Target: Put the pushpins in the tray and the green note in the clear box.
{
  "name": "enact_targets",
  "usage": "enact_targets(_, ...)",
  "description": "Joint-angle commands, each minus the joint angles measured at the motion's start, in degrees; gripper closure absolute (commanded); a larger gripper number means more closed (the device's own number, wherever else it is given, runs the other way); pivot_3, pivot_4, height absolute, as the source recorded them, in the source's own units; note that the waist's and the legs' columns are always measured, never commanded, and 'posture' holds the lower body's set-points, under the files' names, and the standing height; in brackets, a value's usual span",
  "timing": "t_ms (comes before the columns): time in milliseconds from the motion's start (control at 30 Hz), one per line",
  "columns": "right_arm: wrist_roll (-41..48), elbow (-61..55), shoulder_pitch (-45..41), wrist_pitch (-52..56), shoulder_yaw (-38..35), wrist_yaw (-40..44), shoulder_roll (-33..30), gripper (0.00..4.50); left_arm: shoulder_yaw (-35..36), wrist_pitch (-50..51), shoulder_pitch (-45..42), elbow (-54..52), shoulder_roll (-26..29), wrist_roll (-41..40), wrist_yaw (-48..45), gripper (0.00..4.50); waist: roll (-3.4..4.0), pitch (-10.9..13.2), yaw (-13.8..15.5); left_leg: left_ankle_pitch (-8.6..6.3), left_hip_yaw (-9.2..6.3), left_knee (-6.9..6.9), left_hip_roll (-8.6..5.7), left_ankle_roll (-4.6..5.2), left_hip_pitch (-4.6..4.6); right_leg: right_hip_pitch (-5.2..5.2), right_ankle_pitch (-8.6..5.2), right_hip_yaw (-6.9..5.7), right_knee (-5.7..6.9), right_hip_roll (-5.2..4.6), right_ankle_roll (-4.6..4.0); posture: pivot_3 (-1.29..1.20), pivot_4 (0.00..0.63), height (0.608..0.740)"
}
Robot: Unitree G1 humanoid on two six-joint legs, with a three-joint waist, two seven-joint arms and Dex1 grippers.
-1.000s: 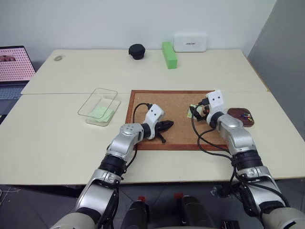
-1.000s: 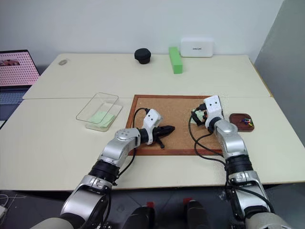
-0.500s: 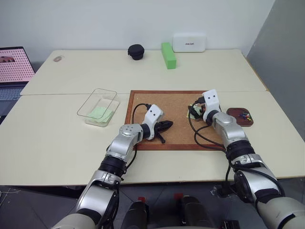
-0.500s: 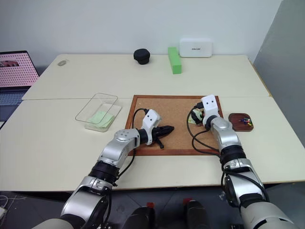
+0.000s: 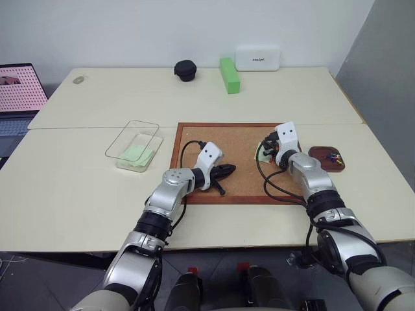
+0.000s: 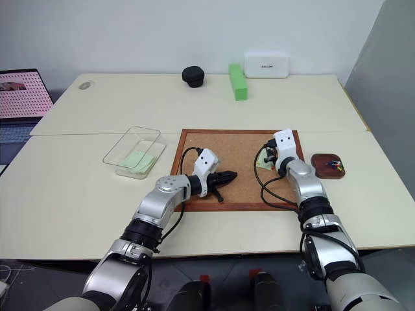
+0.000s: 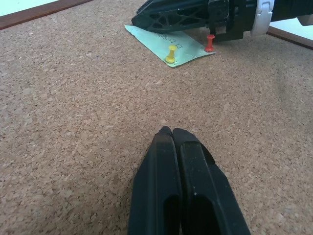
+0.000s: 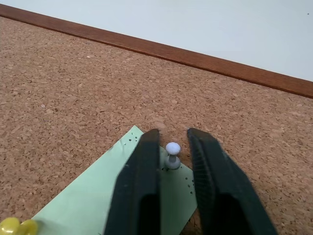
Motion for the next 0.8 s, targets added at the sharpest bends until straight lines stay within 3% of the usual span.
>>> enact_targets(33, -0.94, 0.04, -1.29, -1.01, -0.09, 0.26, -0.40, 4.47, -1.37, 0.44, 0.98, -0.44, -0.26, 0.76, -0.48, 4.50, 0.00, 0.00, 0.00, 0.00, 0.00, 0.00, 0.00, 0.00, 0.00, 0.00, 0.00, 0.00, 0.00, 0.00, 0.00, 0.00, 0.150, 0.740)
enact_targets(800, 2.36, -14.62, 4.07, 0.21, -2.30, 4.33, -0.01, 4.47, -2.10, 1.65, 1.33, -0.68, -1.44, 1.13, -1.12, 4.50, 0.00, 0.00, -0.24, 0.00, -0.01, -0.02, 0.01, 0.00, 0.02, 0.00, 0.00, 0.00, 0.01, 0.01, 0.00, 0.00, 0.150, 0.740)
